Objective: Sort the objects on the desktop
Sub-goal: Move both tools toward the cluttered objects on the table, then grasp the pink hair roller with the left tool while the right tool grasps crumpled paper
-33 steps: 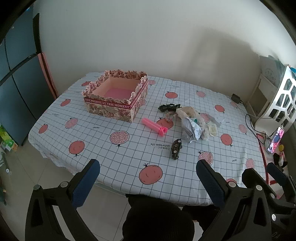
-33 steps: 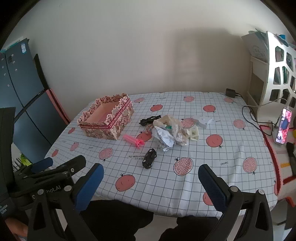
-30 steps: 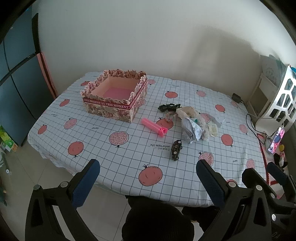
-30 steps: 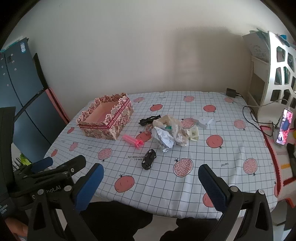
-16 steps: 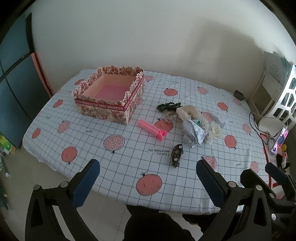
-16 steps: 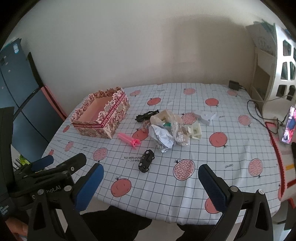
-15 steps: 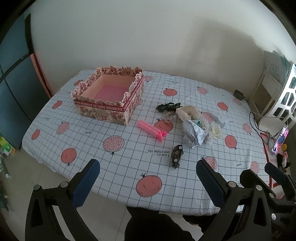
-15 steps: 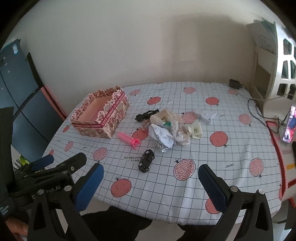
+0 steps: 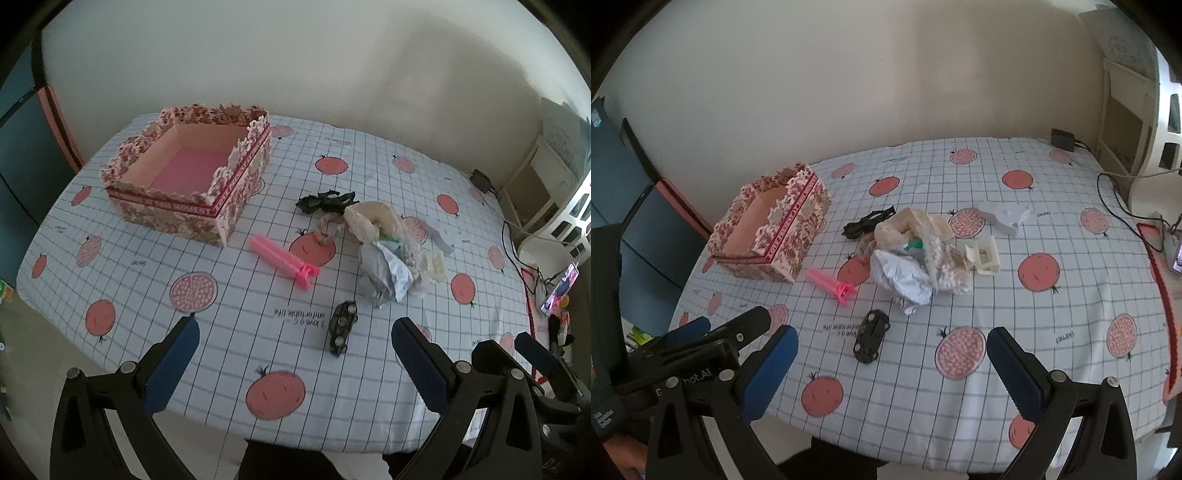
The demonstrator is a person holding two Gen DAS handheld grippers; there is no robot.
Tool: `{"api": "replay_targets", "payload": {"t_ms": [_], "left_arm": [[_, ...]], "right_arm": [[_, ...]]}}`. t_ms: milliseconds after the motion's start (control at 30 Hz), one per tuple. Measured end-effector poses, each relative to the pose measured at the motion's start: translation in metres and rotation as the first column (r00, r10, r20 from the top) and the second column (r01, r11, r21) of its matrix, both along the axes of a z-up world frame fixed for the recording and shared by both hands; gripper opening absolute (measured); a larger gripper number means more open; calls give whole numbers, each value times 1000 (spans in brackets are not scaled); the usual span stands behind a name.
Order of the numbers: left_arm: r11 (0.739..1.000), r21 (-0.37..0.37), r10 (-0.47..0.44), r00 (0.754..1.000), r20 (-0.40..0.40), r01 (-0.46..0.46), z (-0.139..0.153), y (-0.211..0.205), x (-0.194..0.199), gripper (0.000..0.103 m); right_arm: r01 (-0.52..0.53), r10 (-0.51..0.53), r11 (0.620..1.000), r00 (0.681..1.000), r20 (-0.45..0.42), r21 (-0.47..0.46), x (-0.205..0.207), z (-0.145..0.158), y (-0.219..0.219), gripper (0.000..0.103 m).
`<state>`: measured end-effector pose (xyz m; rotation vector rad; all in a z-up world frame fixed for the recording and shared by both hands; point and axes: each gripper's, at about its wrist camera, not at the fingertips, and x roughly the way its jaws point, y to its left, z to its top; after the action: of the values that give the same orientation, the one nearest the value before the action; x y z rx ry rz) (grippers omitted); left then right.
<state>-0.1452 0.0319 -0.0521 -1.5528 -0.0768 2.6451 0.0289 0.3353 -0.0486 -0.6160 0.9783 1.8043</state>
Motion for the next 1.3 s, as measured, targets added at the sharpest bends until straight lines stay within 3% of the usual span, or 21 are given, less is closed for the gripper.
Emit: {"api": "replay_targets", "payload": {"t_ms": [433, 733, 1300], "left_arm": [[998, -43, -45, 998, 37, 47, -3, 18, -77, 103], [1000, -8, -20, 997, 77, 21, -23, 16, -114, 103], [997, 35, 60, 983, 171, -67, -107, 4, -128, 103]], "right_arm": [[52, -54, 997, 998, -37, -52, -9, -11, 71, 103], [89, -95, 992, 994, -60, -94, -15, -27, 101, 103], [191, -222, 948, 970, -97, -256, -27, -110, 117, 103]]}}
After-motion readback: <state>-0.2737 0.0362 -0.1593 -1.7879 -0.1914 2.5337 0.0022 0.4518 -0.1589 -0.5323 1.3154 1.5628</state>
